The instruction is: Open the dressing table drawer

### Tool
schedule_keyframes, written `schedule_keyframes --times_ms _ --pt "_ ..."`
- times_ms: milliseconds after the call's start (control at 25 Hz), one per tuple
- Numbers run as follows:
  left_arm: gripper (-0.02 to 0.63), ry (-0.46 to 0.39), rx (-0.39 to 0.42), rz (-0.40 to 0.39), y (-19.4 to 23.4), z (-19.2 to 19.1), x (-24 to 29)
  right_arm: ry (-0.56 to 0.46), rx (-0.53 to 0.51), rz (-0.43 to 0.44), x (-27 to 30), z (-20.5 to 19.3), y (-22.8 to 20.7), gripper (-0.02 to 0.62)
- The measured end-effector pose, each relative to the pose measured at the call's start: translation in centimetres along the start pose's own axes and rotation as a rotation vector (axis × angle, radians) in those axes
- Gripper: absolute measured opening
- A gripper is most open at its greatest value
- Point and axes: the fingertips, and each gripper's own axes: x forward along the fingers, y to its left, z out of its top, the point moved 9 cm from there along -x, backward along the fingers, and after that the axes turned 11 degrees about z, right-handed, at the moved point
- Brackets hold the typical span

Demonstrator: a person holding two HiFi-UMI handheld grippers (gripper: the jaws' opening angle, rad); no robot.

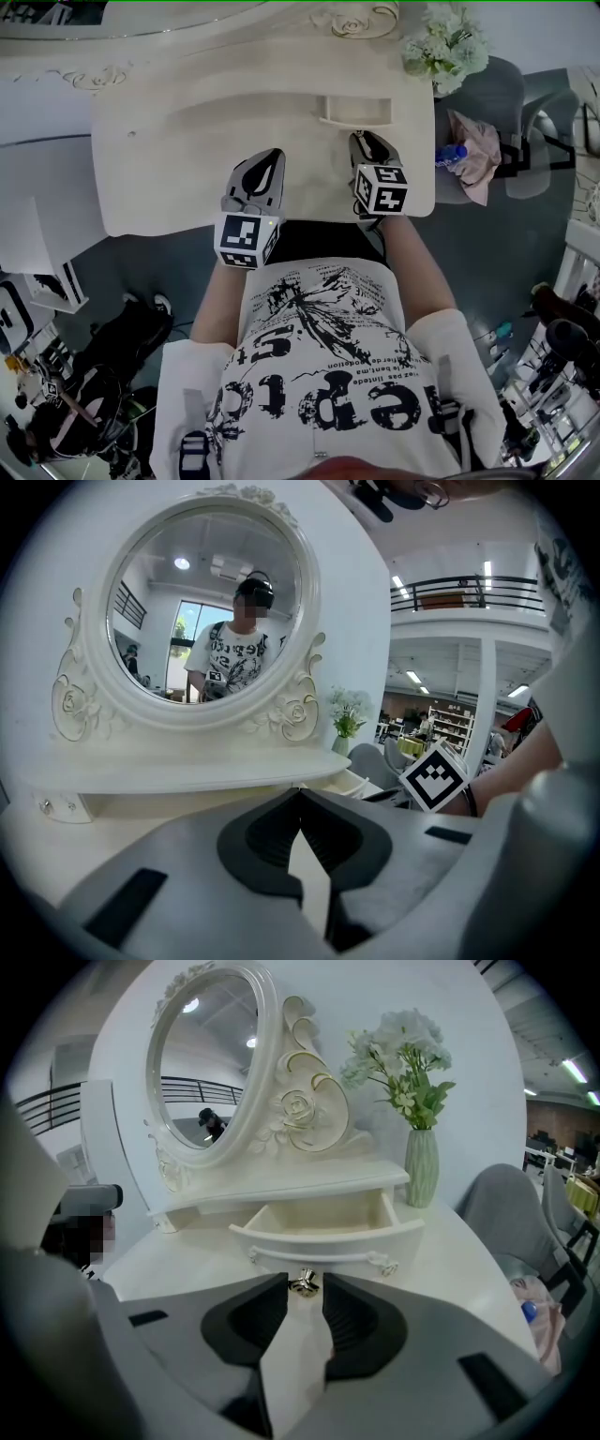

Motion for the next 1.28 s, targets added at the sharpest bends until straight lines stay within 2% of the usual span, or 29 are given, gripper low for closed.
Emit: schedule_keyframes --times_ms 160,320,480,800,1040,1280 --pt "0.018 -0.004 0.015 -0.006 -0.6 0.6 0.2 -0.014 -0.051 -0.017 -1.6 1.1 0.5 0.112" --pt "0.018 -0.022 0.026 -0.002 -1.0 1.9 0.3 -0.061 -0.091 0.021 -3.9 2.9 1.9 0.109" --pt "0.018 -0.068 0.041 0.010 -1.4 4.0 0.4 -0.155 -0.176 0.035 -6.2 6.0 2.7 0.054" --pt "0.018 -0.156 0.063 0.046 -2.2 8.7 -0.6 -0.360 -0.276 0.031 -10.9 11.9 3.1 0.021" --pt "0.018 -0.227 0.086 0.055 -3.3 11.8 -1.2 -0.458 -0.321 0.067 -13.6 14.1 3.0 0.017" --pt "0.018 -0.254 0.090 0.061 -4.2 12.8 -1.2 -0.524 -0.346 0.122 -14.8 14.7 2.9 0.017"
